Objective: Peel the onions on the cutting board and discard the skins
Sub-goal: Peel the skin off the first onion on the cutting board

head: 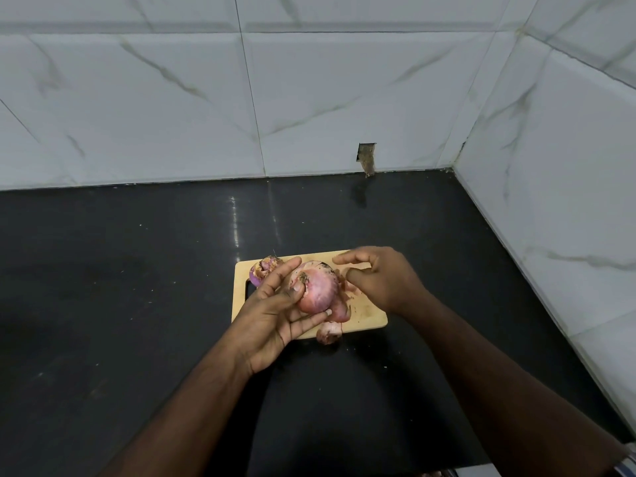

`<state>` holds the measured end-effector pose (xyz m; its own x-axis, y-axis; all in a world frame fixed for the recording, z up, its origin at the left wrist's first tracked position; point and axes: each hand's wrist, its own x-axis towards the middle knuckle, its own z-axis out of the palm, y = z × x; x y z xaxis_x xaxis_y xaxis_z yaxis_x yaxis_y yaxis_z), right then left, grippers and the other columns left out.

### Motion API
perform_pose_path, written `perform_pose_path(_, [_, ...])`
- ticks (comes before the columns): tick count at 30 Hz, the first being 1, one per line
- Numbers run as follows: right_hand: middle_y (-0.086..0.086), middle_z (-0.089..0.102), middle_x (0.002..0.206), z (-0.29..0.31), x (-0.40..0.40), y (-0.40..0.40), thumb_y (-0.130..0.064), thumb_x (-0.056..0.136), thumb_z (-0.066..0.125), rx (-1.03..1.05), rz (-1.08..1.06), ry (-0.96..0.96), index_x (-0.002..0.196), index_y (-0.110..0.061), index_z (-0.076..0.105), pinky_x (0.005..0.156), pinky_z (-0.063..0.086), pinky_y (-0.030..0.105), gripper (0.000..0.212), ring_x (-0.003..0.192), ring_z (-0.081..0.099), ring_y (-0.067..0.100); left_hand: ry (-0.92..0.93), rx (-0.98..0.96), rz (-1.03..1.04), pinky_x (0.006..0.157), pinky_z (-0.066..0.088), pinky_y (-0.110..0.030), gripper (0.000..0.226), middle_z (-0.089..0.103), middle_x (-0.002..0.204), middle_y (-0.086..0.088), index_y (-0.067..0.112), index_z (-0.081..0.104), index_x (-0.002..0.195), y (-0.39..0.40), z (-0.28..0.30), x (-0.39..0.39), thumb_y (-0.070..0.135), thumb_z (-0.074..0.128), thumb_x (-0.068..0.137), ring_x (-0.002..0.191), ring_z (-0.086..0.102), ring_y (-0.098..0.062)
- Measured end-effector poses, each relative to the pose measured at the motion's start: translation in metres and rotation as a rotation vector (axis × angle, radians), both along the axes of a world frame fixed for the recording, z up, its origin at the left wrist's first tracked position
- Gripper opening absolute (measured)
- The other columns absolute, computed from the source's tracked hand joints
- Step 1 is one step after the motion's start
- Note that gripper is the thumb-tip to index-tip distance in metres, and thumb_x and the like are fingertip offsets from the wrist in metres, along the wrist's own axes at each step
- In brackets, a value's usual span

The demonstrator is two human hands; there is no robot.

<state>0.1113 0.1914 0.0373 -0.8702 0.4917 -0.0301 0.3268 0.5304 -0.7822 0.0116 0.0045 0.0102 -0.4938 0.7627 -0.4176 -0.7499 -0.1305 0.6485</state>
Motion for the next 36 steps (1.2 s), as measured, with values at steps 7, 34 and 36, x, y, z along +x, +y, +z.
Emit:
perform_pose_path(7, [-0.01, 0.057, 0.095, 0.006, -0.002, -0.034, -0.024, 0.081, 0.079, 0.057, 0.091, 0.124, 0.103, -0.024, 0.076, 0.071, 0.044, 0.008, 0.023, 0.083, 0.058, -0.002, 0.057, -0.004, -0.003, 0.092, 0.058, -0.053, 0.04, 0.072, 0.123, -0.019, 0.018, 0.053, 0.137, 0.004, 0.008, 0.006, 0.003, 0.052, 0.1, 0.103, 0.073, -0.037])
perform_pose_path(34, [-0.004, 0.058, 0.093, -0.009, -0.008, -0.026, -0.023, 0.093, 0.053, 0.201, -0.133, -0.014, 0.089, -0.019, 0.058, 0.069, 0.051, 0.03, 0.008, 0.08, 0.056, 0.009, -0.012, -0.004, 0.113, 0.078, 0.063, -0.049, 0.046, 0.069, 0.128, -0.019, 0.016, 0.053, 0.138, 0.007, 0.001, 0.011, -0.002, 0.057, 0.096, 0.108, 0.071, -0.044])
perform_pose_path(36, [-0.004, 0.058, 0.093, -0.012, -0.008, -0.025, -0.024, 0.094, 0.053, 0.195, -0.153, -0.021, 0.09, -0.018, 0.057, 0.069, 0.052, 0.033, 0.008, 0.08, 0.057, 0.01, -0.018, -0.008, 0.119, 0.078, 0.064, -0.05, 0.043, 0.071, 0.125, -0.018, 0.017, 0.054, 0.137, 0.007, 0.001, 0.011, 0.0, 0.056, 0.097, 0.107, 0.071, -0.043])
